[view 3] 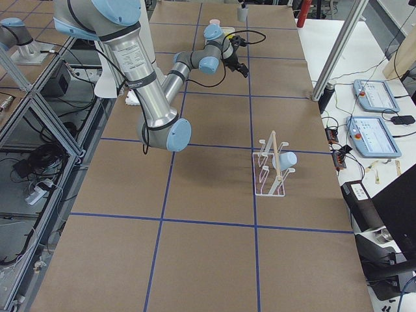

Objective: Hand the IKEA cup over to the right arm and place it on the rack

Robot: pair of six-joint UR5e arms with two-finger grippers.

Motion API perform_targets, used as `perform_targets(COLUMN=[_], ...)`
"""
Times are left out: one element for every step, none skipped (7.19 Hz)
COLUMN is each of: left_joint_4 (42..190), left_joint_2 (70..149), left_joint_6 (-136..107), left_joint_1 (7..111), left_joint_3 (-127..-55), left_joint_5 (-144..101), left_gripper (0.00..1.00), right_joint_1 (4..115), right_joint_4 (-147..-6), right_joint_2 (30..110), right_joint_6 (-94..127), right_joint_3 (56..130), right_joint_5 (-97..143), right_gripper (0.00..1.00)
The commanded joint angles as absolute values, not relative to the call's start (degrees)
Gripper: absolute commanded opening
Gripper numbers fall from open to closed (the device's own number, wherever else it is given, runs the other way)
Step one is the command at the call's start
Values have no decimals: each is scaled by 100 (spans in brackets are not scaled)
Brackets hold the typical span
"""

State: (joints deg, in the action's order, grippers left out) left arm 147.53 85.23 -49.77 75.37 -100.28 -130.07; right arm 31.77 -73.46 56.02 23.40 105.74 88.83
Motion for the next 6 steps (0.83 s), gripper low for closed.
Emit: perform_targets(left_joint_4=[14678, 14713, 14695, 14687, 14669, 14660], left_joint_2=[8674, 8936, 9495, 9979, 10376, 10536], left_joint_6=[-7741, -9127, -10681, -11758, -12430, -12532], left_joint_1=[7114, 6754, 6376, 5946, 5463, 4919], left_joint_3=[-11043, -11239, -11259, -11233, -11224, -11189], left_joint_5=[-13069, -13061, -12982, -12816, -12240, -11852], left_gripper=[0, 0, 0, 0, 0, 0], right_joint_1=[2998, 2875, 2683, 2541, 2523, 2488], right_joint_4=[-6970, -6726, -6315, -6006, -5820, -5592], right_joint_2=[5590, 5599, 5625, 5625, 5634, 5616], right_joint_6=[2434, 2478, 2479, 2452, 2313, 1955], right_joint_3=[10494, 10485, 10477, 10346, 10275, 10274], right_joint_5=[8474, 8325, 8071, 7903, 7919, 7928], right_gripper=[100, 100, 100, 100, 100, 100])
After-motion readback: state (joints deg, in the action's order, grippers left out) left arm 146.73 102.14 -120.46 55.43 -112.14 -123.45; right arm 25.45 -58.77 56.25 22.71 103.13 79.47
